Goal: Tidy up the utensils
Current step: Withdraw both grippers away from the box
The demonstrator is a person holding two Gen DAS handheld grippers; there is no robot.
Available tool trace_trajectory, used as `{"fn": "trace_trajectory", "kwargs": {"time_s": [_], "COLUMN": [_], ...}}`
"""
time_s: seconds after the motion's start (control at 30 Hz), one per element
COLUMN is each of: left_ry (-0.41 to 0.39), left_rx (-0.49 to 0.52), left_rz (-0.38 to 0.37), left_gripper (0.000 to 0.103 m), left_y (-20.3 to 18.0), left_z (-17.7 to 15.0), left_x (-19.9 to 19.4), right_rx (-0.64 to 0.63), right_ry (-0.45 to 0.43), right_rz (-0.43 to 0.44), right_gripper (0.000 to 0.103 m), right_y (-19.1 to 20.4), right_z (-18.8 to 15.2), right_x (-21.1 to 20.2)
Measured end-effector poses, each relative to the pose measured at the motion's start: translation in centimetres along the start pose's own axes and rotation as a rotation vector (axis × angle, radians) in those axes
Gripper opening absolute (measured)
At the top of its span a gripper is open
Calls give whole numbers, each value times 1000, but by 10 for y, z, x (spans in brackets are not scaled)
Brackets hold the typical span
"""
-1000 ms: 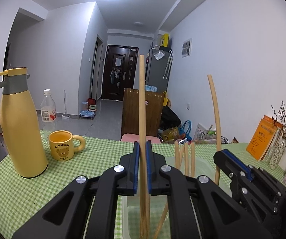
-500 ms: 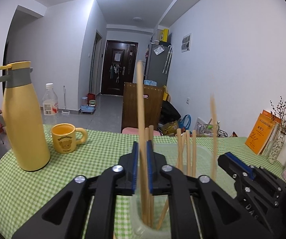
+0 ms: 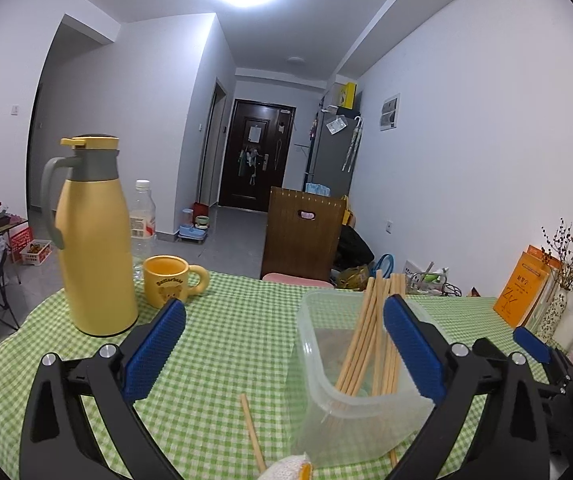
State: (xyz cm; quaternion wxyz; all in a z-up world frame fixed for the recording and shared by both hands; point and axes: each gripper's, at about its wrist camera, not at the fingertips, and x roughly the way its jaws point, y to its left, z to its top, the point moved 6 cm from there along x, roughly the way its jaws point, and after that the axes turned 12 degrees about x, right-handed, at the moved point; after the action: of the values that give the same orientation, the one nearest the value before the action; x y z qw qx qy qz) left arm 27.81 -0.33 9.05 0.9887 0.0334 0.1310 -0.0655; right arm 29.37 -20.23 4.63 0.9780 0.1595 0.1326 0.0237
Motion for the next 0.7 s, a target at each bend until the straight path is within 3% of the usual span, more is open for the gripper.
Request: {"fn": "trace_trajectory", "kwargs": {"time_s": [0.7], "left_ry": [44], "left_rx": [-5], "left_rz": [8], "left_gripper": [96], "left_y": [3], "left_z": [-24], "left_x": [-38], "right_rx": [60], "right_ry": [58], "right_rz": [-46], "right_gripper": [95], "right_y": [-16], "right_z": [-18], "right_x": [-31]}}
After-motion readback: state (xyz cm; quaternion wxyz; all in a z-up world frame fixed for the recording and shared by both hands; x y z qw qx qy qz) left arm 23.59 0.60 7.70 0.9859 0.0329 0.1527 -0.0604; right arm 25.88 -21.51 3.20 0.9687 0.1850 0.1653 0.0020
